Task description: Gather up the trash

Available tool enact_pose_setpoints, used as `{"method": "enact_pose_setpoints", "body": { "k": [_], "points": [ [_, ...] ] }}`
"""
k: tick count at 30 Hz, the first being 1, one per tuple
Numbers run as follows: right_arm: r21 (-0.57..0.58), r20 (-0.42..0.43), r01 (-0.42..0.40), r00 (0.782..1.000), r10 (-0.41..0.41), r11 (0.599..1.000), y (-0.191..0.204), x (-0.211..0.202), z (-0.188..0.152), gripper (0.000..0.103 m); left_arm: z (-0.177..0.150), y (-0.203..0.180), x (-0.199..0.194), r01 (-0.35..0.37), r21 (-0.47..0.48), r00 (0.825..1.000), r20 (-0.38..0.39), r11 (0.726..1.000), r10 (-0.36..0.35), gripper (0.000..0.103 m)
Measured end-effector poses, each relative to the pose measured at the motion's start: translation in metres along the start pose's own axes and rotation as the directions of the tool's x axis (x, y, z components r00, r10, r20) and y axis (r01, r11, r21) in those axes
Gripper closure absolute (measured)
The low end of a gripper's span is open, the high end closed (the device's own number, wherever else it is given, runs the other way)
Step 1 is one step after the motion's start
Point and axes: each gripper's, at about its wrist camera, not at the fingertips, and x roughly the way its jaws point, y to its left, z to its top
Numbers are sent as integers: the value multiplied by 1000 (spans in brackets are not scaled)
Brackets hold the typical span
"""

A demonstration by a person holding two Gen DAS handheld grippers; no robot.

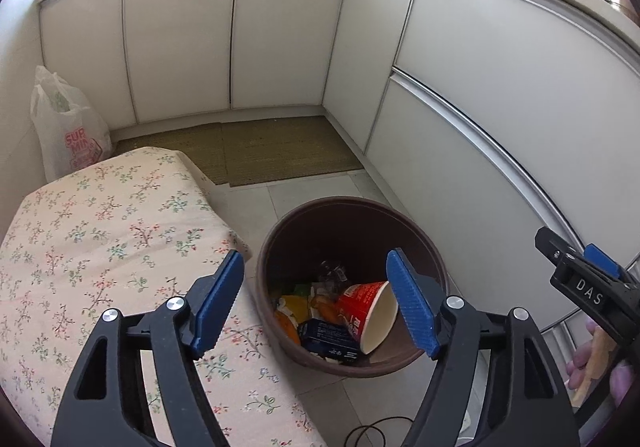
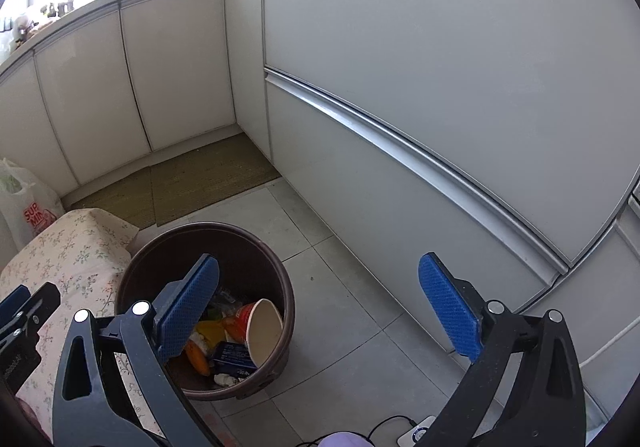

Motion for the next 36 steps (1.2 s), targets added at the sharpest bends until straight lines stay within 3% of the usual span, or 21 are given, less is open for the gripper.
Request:
{"method": "enact_pose_setpoints", "body": {
  "k": [5,10,14,20,26,30,36],
  "points": [
    [8,64,-75,995,74,997,14,-33,-22,7,-21,24,-45,-75,-22,995,70,997,76,16],
    [-3,137,-161,978,160,987,28,-78,-55,7,-46,45,-97,-178,-8,972,154,984,177,7],
    [-30,214,-191,958,192,981,43,-110,-80,7,-65,52,-128,-227,23,956,198,974,218,7],
    [-96,280,-193,936,212,976,60,-137,-109,7,-89,75,-153,-192,-65,958,205,979,202,7],
    [-163,267,-170,941,210,972,79,-138,-118,7,-109,81,-153,-226,-73,948,215,972,236,7],
    [-181,254,-156,946,200,971,87,-137,-121,7,-111,88,-148,-193,-88,962,179,977,206,7],
    [-187,282,-152,938,201,971,87,-142,-126,7,-112,87,-144,-197,-87,963,170,976,210,7]
  ]
}}
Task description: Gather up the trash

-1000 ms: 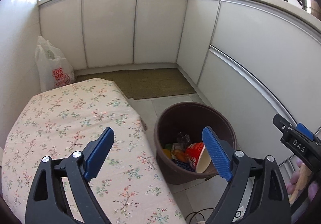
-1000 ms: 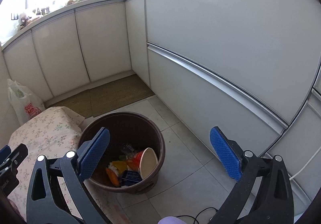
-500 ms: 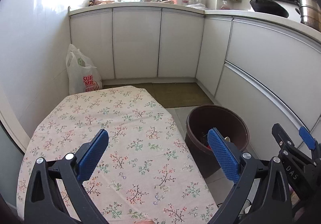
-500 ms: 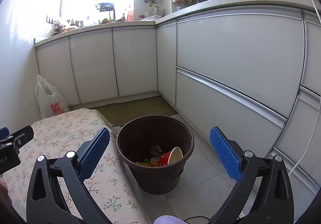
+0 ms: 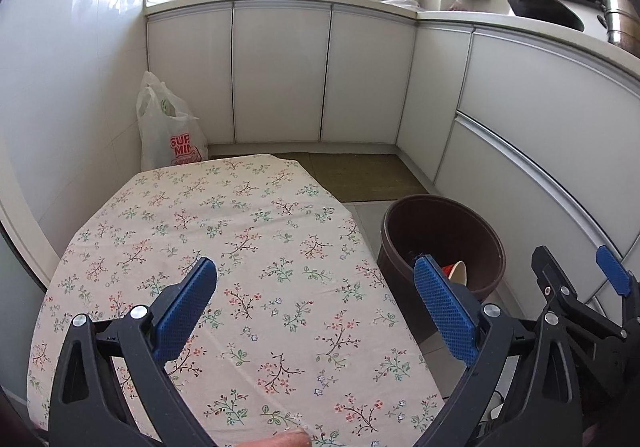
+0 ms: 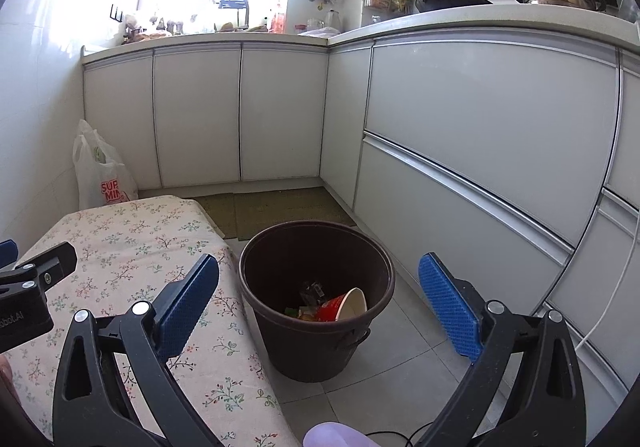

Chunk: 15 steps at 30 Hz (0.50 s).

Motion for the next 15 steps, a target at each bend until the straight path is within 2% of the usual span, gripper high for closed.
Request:
{"method": "enact_pose_setpoints", "body": {
  "k": [15],
  "points": [
    [35,-25,-46,999,47,998,-4,2,2,7,-2,5,3,1,-26,1000,-26,1000,-1,7]
  ]
}}
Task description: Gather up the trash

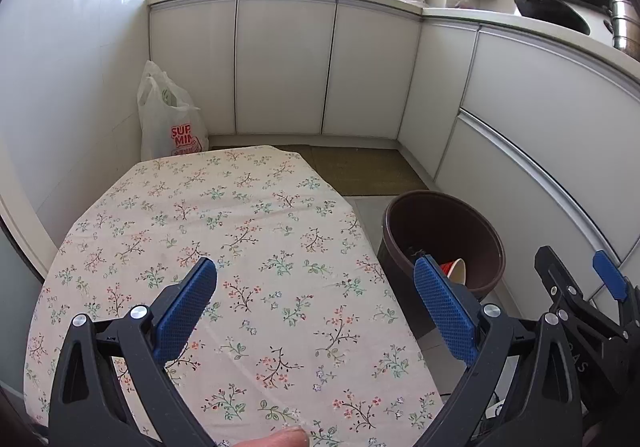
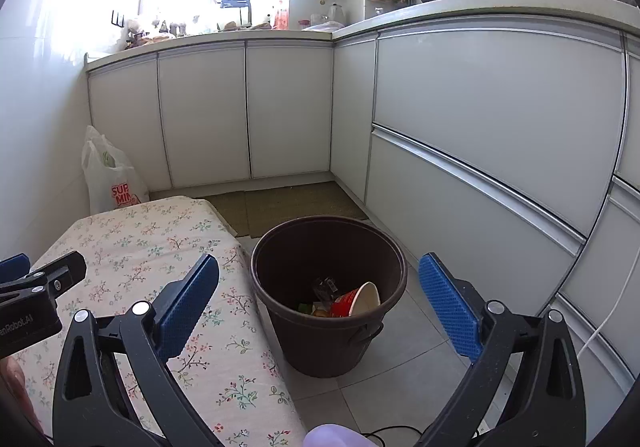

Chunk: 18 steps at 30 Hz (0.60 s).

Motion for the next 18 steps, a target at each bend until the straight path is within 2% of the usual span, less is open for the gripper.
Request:
{"method": "enact_pose_setpoints", "body": {
  "k": [18],
  "points": [
    [-2,-20,1,1000,-1,1000,3,3,-2,7,-2,-4,2,-4,9,1000,-7,1000,4,7]
  ]
}}
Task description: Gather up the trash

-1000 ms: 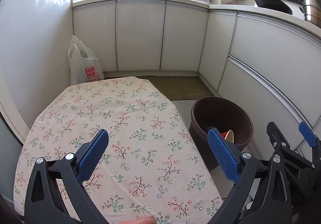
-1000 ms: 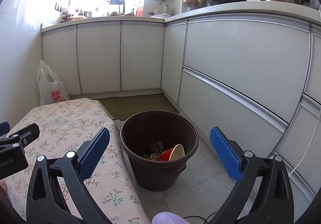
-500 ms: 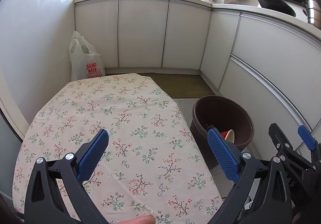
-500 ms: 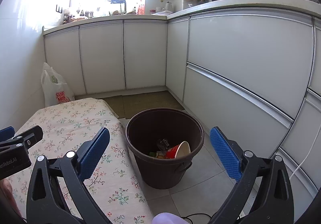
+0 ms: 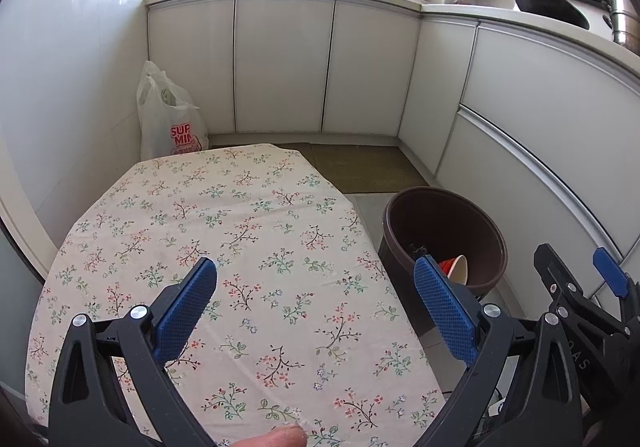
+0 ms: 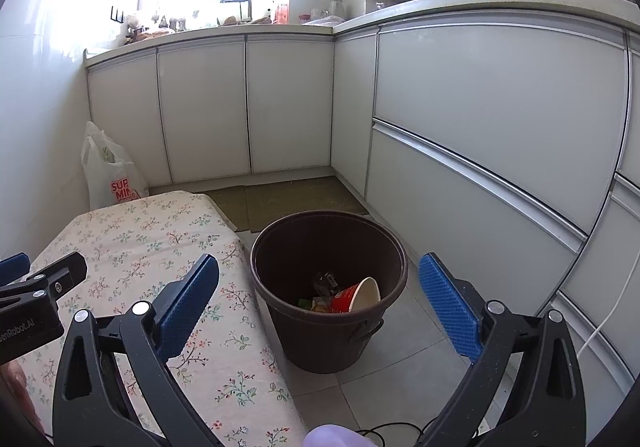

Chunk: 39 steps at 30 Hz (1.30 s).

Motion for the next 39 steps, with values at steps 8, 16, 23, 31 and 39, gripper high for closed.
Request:
{"method": "enact_pose_setpoints", "body": {
  "k": [8,16,23,31,39],
  "points": [
    [0,-10,1,1000,-1,1000,2,1,0,7,0,0,1,-5,-7,1000,-7,1000,5,7],
    [4,-18,3,1000,-3,1000,1,2,-1,7,-1,0,3,-9,-12,1000,-18,1000,9,7],
    [2,-27,3,1000,-3,1000,1,5,0,7,-1,0,7,-13,-21,999,-35,1000,12,7],
    [7,-46,1,999,-1,1000,1,8,-3,7,-2,-1,9,-17,-12,999,-46,1000,16,7],
    [34,-85,-11,996,14,999,-3,13,-4,7,-4,-7,8,5,29,1000,-24,1000,-4,14]
  ]
}}
